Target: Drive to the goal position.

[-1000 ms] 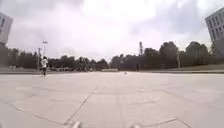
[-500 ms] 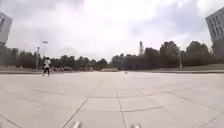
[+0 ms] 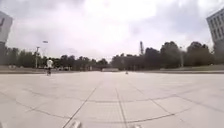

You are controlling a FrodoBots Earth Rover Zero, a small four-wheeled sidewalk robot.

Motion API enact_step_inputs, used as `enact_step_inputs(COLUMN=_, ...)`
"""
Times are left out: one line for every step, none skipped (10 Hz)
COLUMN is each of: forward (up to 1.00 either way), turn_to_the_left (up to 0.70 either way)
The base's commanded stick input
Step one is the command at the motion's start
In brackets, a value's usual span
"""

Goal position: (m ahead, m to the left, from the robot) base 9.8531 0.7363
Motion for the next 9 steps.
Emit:
enact_step_inputs(forward=0.70, turn_to_the_left=0.00)
enact_step_inputs(forward=0.70, turn_to_the_left=0.00)
enact_step_inputs(forward=0.70, turn_to_the_left=0.00)
enact_step_inputs(forward=0.70, turn_to_the_left=0.00)
enact_step_inputs(forward=0.70, turn_to_the_left=0.00)
enact_step_inputs(forward=0.70, turn_to_the_left=0.00)
enact_step_inputs(forward=0.70, turn_to_the_left=0.00)
enact_step_inputs(forward=0.70, turn_to_the_left=0.00)
enact_step_inputs(forward=0.70, turn_to_the_left=0.00)
